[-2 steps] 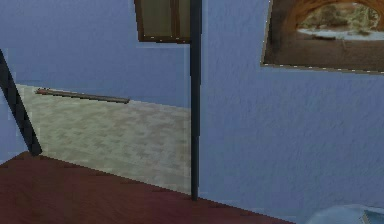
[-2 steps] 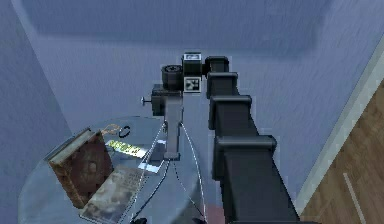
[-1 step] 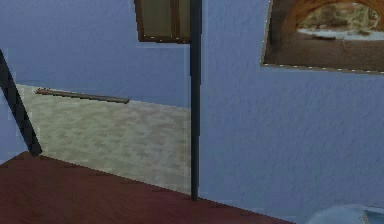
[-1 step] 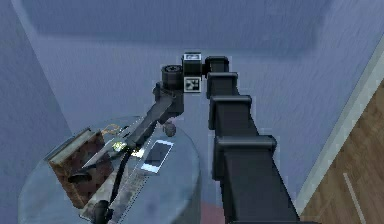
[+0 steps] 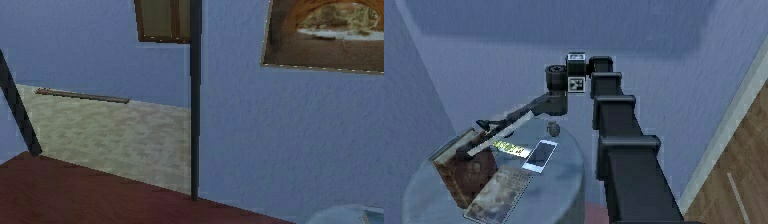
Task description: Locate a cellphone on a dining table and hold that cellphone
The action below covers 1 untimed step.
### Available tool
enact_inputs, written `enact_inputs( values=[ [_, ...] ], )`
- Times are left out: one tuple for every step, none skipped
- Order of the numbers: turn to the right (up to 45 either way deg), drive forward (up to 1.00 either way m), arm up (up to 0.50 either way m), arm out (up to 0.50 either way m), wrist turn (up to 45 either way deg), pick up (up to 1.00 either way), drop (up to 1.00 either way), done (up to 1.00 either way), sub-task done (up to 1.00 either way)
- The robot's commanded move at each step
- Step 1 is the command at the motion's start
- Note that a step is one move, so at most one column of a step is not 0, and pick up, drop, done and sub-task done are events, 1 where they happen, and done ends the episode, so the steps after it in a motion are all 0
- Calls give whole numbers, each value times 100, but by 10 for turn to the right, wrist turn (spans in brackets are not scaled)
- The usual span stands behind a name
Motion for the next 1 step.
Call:
enact_inputs(
  values=[
    [0, 0, 0, 0, 450, 0, 0, 0, 0]
  ],
)
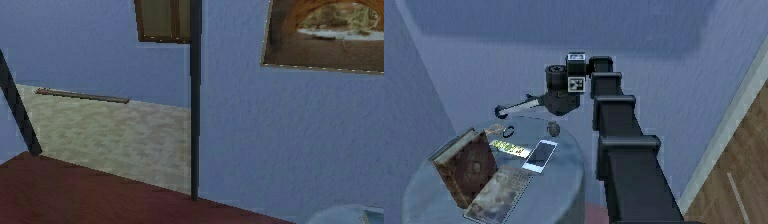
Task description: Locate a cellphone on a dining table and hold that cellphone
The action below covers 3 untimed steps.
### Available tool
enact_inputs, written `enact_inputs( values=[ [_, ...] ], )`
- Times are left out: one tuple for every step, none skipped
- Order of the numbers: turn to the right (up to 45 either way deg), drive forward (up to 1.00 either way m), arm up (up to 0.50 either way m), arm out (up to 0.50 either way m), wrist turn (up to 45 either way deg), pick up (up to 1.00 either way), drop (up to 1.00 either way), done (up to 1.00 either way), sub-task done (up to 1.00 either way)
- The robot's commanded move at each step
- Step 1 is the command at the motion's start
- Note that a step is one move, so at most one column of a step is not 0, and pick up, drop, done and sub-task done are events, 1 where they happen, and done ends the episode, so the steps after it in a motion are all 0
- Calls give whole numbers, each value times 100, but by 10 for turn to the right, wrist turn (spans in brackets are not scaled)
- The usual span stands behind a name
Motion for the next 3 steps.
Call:
enact_inputs(
  values=[
    [0, 0, 0, 0, 120, 0, 0, 0, 0],
    [0, 0, -30, 0, 0, 0, 0, 0, 0],
    [0, 0, 0, 0, 0, 100, 0, 0, 0]
  ],
)
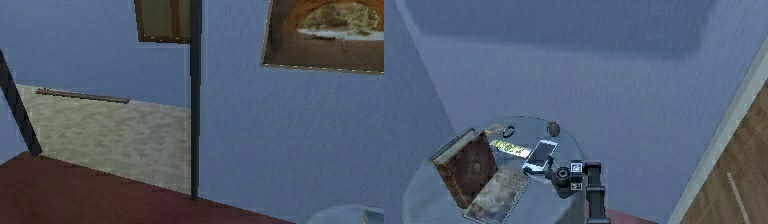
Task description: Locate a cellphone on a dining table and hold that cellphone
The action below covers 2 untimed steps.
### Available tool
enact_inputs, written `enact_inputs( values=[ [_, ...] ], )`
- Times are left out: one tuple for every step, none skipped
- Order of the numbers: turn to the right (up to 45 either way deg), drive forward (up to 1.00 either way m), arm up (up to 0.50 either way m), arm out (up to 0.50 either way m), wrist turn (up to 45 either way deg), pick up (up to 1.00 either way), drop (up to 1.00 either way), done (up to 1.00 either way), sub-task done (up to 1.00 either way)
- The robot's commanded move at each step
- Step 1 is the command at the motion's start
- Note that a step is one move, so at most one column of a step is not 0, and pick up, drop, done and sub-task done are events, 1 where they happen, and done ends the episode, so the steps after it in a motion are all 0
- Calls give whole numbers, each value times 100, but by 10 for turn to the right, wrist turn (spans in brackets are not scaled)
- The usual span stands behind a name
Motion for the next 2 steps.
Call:
enact_inputs(
  values=[
    [0, 0, 10, 0, 0, 0, 0, 0, 0],
    [0, 0, 0, 0, 0, 0, 0, 100, 0]
  ],
)
